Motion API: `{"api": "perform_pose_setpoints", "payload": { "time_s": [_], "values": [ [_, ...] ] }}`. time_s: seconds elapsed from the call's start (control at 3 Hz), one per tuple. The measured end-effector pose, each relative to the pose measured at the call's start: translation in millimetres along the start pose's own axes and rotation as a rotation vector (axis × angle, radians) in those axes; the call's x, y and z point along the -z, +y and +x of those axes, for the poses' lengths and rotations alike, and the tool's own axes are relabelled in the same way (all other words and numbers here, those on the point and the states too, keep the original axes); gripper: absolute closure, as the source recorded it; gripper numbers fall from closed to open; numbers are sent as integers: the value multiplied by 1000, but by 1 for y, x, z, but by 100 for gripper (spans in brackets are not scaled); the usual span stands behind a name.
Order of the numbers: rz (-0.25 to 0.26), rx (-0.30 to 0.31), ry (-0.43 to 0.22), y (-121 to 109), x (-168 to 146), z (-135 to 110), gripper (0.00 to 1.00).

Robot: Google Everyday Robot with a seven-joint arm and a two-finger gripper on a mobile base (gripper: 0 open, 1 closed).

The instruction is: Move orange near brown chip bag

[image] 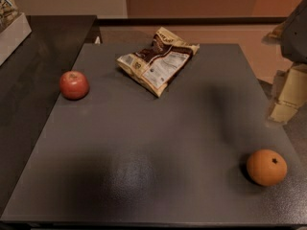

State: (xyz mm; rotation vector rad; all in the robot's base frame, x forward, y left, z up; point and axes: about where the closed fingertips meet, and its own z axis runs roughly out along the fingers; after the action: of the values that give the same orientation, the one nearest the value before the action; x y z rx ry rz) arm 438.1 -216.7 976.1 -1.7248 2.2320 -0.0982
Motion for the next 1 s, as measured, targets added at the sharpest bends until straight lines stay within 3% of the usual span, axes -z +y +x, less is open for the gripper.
{"api": "perform_pose_setpoints", "payload": {
  "time_s": [0.33, 1.0],
  "values": [
    [1, 8, -1, 0, 1, -1, 0],
    [-57, 67, -41, 33, -4, 19, 0]
  ]
}}
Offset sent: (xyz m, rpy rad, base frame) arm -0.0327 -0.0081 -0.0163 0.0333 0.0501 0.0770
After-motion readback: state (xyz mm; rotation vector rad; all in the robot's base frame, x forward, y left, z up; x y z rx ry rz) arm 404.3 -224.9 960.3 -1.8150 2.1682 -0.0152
